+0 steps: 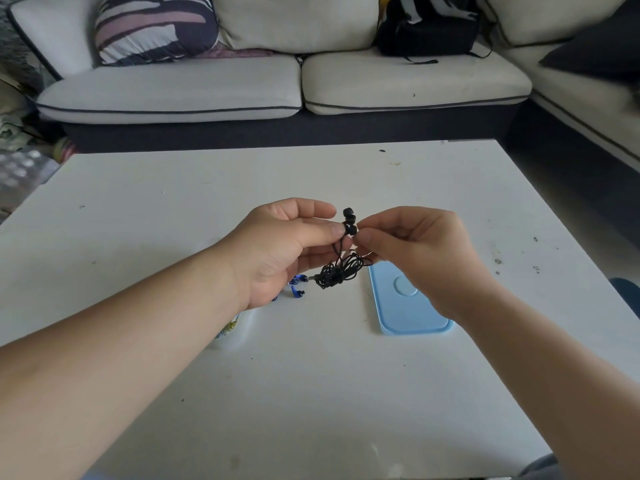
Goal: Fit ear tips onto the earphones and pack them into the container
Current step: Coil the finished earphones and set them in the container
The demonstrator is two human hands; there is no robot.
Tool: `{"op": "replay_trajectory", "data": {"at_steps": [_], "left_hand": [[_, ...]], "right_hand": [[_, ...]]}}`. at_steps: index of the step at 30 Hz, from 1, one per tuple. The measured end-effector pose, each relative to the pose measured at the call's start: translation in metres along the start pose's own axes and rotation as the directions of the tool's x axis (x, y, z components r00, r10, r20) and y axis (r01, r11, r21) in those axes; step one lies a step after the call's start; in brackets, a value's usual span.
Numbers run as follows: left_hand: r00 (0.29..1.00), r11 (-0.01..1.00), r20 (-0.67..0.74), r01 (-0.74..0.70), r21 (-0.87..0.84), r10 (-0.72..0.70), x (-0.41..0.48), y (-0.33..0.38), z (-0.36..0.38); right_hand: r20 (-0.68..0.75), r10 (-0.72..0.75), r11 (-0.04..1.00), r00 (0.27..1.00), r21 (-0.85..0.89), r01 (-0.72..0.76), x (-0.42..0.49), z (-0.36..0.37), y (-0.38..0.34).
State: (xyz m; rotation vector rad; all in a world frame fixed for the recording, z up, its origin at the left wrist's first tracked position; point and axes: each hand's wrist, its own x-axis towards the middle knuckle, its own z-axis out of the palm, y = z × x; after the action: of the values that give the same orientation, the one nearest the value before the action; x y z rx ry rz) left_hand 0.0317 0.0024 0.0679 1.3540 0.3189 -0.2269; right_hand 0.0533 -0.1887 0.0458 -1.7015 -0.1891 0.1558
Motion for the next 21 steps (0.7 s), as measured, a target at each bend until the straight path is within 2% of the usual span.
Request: {"op": "replay_trajectory", "data": {"at_steps": [7,13,17,21], "left_hand": [[1.0,0.999,-0.02,-0.015,0.045,0.016,-0.001,-0.001,0.001],[0.99,0.985,-0.101,-0.082,0.149,0.098,-0.009,0.0,-0.023],[0.962,0.929,-0.193,-0.114,0.353,0.192,-0.017,0.008,-0.054],[0.914,0.855,-0.317,-0.057,0.515,0.252,-0.022,0.01,-0.09]], "right_hand": [[0.012,-0.034,0.992,0.999,-0.124,0.036,-0.001,0.004,0.005],[0.028,0.036,0.98,0.999,-0.196,-0.03,0.003,0.017,0.014],[0.088,0.085,0.978,0.992,-0.196,-0.067,0.002,0.049,0.014],[0.177,0.114,0.984,0.978,-0.158,-0.086,-0.002,0.091,0.012]]}}
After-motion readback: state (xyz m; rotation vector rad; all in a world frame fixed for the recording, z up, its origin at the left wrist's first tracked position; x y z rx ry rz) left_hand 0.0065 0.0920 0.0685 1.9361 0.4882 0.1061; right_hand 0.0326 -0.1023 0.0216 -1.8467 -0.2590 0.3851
